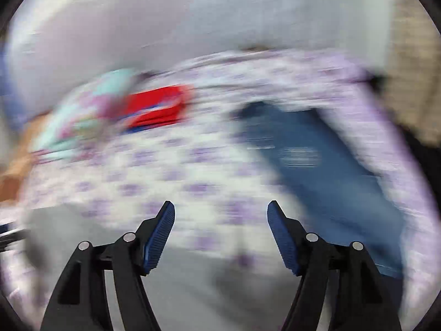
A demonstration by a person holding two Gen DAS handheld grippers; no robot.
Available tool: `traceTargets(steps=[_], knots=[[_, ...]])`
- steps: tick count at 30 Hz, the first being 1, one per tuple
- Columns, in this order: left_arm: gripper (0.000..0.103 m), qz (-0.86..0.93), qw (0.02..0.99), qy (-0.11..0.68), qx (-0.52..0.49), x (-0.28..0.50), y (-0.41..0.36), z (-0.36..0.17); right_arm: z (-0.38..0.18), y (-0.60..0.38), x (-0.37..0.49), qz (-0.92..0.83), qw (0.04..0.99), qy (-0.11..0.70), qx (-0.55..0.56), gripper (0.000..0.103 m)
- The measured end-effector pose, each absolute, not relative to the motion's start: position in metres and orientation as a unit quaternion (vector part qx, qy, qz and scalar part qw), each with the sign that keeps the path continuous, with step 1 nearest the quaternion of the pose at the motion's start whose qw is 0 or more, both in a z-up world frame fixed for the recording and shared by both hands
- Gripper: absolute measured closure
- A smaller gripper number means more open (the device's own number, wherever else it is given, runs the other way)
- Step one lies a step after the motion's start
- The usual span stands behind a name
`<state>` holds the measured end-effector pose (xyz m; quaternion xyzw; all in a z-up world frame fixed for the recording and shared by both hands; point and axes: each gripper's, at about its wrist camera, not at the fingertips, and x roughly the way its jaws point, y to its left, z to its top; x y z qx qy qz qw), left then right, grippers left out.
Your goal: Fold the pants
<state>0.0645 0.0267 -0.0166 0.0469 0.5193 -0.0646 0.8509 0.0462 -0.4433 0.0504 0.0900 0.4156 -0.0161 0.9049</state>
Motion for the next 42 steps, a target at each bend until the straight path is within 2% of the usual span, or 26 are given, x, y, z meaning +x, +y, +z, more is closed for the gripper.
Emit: traceTargets(steps=[4, 6, 11, 13, 15, 18, 20, 22, 23, 24, 25, 26, 28, 33, 35, 37, 38, 39, 40, 42], knots=[[0.005, -0.037, 0.83, 0.551, 0.073, 0.089, -0.002, -0.05, 0.006, -0.341, 0.124, 0.148, 0.865, 0.474, 0.07, 0.036], [0.005, -0.025, 0.815, 0.575, 0.068, 0.091, -0.002, -0.066, -0.02, -0.292, 0.16, 0.204, 0.836, 0.506, 0.061, 0.046], [0.005, -0.018, 0.815, 0.577, 0.055, 0.069, 0.015, -0.078, -0.061, -0.201, 0.201, 0.278, 0.781, 0.56, 0.018, 0.047], [0.005, -0.025, 0.82, 0.568, 0.065, 0.06, 0.016, -0.079, -0.074, -0.18, 0.201, 0.296, 0.755, 0.585, -0.005, 0.072], [0.005, -0.026, 0.825, 0.561, 0.069, 0.054, 0.017, -0.079, -0.075, -0.17, 0.194, 0.307, 0.746, 0.59, -0.037, 0.087], [0.006, -0.03, 0.828, 0.557, 0.059, 0.052, 0.021, -0.078, -0.057, -0.184, 0.197, 0.313, 0.761, 0.568, -0.018, 0.089], [0.005, -0.028, 0.827, 0.558, 0.062, 0.055, 0.019, -0.082, -0.064, -0.184, 0.199, 0.305, 0.765, 0.566, -0.034, 0.089], [0.004, -0.024, 0.824, 0.559, 0.088, 0.059, 0.013, -0.09, -0.079, -0.174, 0.196, 0.296, 0.773, 0.556, -0.074, 0.079], [0.004, -0.02, 0.821, 0.561, 0.104, 0.06, 0.009, -0.095, -0.081, -0.174, 0.194, 0.297, 0.782, 0.542, -0.08, 0.072], [0.004, -0.019, 0.818, 0.563, 0.115, 0.061, 0.007, -0.097, -0.079, -0.178, 0.194, 0.291, 0.785, 0.541, -0.079, 0.055], [0.005, -0.02, 0.817, 0.565, 0.115, 0.061, 0.006, -0.094, -0.076, -0.184, 0.195, 0.271, 0.789, 0.546, -0.077, 0.045], [0.005, -0.022, 0.816, 0.567, 0.108, 0.061, 0.008, -0.091, -0.075, -0.19, 0.194, 0.263, 0.791, 0.548, -0.07, 0.041], [0.005, -0.025, 0.816, 0.571, 0.085, 0.059, 0.014, -0.079, -0.055, -0.218, 0.185, 0.263, 0.799, 0.538, -0.043, 0.044], [0.005, -0.044, 0.845, 0.533, 0.005, 0.043, 0.041, -0.04, -0.012, -0.286, 0.122, 0.268, 0.814, 0.515, -0.013, 0.041], [0.005, -0.036, 0.85, 0.525, -0.031, 0.041, 0.059, -0.04, -0.016, -0.311, 0.09, 0.267, 0.801, 0.536, 0.006, 0.041], [0.005, -0.011, 0.832, 0.55, -0.067, 0.044, 0.081, -0.059, -0.041, -0.328, 0.059, 0.235, 0.784, 0.575, -0.001, 0.037], [0.005, -0.01, 0.822, 0.564, -0.071, 0.046, 0.085, -0.07, -0.057, -0.337, 0.048, 0.208, 0.777, 0.594, -0.01, 0.034], [0.006, -0.01, 0.819, 0.572, -0.049, 0.047, 0.084, -0.078, -0.08, -0.353, 0.037, 0.16, 0.764, 0.624, -0.018, 0.037], [0.006, -0.011, 0.822, 0.569, -0.026, 0.047, 0.077, -0.078, -0.087, -0.366, 0.028, 0.144, 0.763, 0.631, -0.001, 0.039], [0.005, 0.001, 0.829, 0.56, -0.022, 0.048, 0.068, -0.07, -0.065, -0.389, 0.012, 0.135, 0.784, 0.603, 0.059, 0.037]])
